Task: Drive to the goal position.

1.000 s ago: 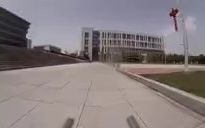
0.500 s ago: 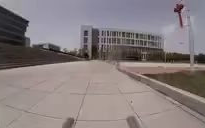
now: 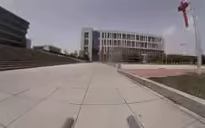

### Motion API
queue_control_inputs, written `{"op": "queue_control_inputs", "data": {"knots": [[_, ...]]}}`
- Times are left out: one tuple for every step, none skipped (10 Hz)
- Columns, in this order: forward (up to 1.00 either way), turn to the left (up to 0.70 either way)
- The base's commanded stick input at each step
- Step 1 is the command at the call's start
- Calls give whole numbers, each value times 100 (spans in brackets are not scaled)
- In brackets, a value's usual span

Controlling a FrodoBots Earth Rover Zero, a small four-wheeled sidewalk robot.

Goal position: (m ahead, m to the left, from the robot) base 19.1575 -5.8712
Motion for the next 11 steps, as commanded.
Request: {"op": "queue_control_inputs", "data": {"knots": [[70,0],[70,0],[70,0],[70,0],[70,0],[70,0],[70,0],[70,0],[70,0],[70,0],[70,0]]}}
